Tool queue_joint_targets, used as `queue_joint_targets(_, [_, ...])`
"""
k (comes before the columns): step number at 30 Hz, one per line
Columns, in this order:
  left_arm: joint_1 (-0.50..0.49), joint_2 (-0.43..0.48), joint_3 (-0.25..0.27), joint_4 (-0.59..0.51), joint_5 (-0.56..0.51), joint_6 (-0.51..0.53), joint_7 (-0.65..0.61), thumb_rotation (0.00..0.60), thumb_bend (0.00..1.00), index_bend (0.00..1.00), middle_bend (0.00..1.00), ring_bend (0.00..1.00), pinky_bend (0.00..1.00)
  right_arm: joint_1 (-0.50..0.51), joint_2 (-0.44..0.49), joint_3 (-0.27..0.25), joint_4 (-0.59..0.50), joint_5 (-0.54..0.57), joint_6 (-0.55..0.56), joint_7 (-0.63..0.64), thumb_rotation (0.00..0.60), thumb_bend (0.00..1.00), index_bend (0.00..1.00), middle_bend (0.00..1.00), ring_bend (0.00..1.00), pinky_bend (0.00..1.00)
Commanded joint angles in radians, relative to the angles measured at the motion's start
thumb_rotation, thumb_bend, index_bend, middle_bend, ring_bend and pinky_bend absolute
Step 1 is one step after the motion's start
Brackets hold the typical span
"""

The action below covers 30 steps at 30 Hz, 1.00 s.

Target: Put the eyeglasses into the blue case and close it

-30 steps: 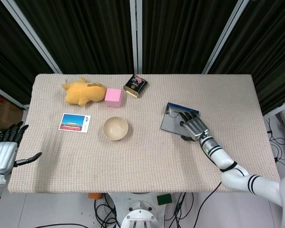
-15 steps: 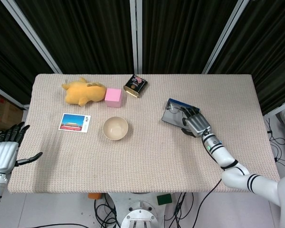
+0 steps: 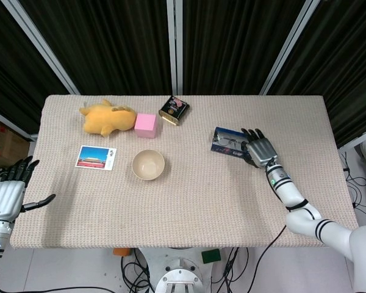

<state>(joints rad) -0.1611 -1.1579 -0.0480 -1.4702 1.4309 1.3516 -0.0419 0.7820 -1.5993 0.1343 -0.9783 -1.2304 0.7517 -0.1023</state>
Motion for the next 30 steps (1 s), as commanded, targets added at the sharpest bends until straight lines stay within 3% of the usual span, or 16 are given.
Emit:
queue_joint_targets(1, [-0.003,0.001,-0.002,0.0,-0.001,-0.004,0.001,0.075,0.0,0.06,0.0,0.0,0.11,0.015,-0.032,0.006,0.045,-0.029,0.0,0.044,0.6,0.93,0.42,0.0,0.0,0.0])
queue_joint_targets(14, [-0.015,0.001,-0.003,0.014,-0.004,-0.022,-0.017,0.086,0.0,0.06,0.0,0.0,0.11,0.022,-0.057,-0.002,0.079,-0.095,0.008,0.168,0.6,0.68,0.46,0.0,0.0,0.0])
queue_joint_targets(24, [-0.011,-0.006,0.003,0.026,-0.001,-0.019,-0.028,0.087,0.0,0.06,0.0,0.0,0.11,0.034,-0.071,0.015,0.07,-0.039,-0.027,0.056,0.6,0.87,0.48,0.0,0.0,0.0])
queue_joint_targets(30, [-0.007,-0.01,0.006,0.033,0.001,-0.016,-0.038,0.086,0.0,0.06,0.0,0.0,0.11,0.031,-0.078,0.031,0.049,-0.007,-0.023,0.022,0.6,0.92,0.52,0.0,0.0,0.0])
